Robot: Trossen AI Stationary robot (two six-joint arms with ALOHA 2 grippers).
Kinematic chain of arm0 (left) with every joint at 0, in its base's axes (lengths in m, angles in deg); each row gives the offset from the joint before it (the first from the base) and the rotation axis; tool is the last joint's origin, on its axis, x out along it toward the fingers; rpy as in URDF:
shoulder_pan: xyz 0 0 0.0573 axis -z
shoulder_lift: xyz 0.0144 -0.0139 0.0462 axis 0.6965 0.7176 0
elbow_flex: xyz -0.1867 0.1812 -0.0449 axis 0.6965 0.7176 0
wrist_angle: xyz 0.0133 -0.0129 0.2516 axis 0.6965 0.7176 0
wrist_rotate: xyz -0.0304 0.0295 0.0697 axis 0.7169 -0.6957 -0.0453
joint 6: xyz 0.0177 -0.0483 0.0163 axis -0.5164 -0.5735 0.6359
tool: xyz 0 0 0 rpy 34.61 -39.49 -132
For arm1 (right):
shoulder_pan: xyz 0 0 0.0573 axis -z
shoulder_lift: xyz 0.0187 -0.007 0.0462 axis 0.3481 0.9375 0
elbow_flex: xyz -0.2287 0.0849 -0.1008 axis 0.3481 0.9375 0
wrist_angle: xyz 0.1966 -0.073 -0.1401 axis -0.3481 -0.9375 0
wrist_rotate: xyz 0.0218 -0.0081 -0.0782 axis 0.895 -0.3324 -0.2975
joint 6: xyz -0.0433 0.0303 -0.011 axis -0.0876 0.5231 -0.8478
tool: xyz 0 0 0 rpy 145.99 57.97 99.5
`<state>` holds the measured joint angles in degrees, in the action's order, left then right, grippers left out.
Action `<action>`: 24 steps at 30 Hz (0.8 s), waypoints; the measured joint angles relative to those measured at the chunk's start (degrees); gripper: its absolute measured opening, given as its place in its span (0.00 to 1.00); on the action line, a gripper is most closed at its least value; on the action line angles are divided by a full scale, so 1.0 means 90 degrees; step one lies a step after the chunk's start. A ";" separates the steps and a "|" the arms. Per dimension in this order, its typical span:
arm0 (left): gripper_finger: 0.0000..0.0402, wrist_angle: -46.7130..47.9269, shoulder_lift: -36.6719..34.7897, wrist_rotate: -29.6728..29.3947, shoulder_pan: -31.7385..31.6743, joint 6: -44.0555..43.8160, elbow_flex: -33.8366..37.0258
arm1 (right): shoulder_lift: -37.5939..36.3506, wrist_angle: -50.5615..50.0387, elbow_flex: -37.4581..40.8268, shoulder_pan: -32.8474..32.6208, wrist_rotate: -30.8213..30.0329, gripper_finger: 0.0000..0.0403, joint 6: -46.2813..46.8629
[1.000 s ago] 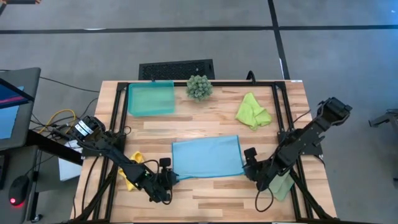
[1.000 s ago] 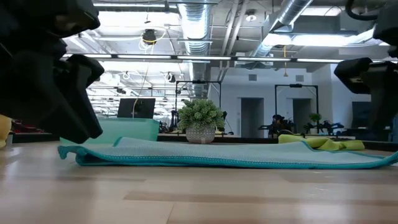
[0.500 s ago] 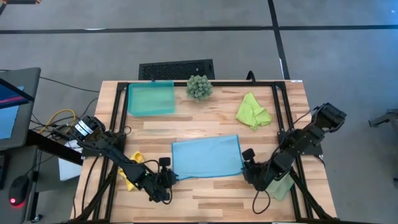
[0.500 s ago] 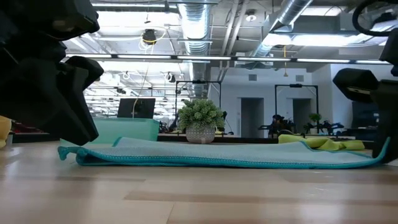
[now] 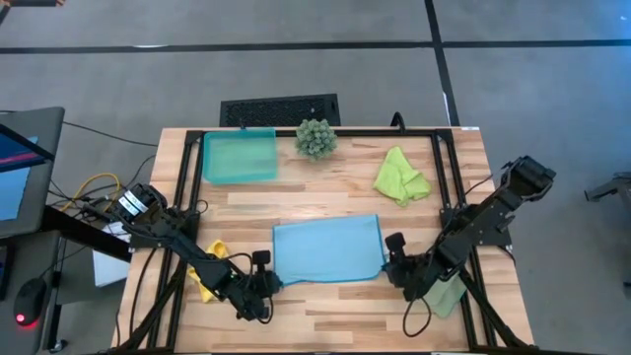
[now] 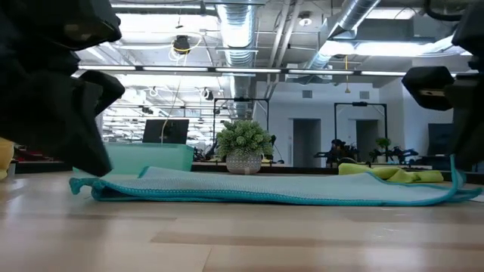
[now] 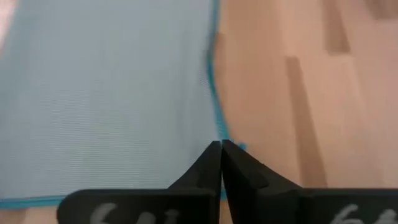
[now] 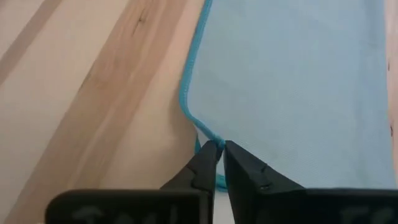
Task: Fold microfiber towels
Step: Fold the blue microfiber cloth
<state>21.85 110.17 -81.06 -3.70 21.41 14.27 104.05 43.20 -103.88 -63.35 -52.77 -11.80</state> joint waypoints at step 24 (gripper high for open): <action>0.36 0.1093 0.0558 0.0084 0.0197 0.1582 -0.0649 | 0.0022 -0.0131 -0.0002 0.0000 0.0000 0.08 0.0218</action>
<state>31.69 115.19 -80.30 -1.93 35.65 8.43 104.25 42.02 -103.90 -63.35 -52.77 -9.83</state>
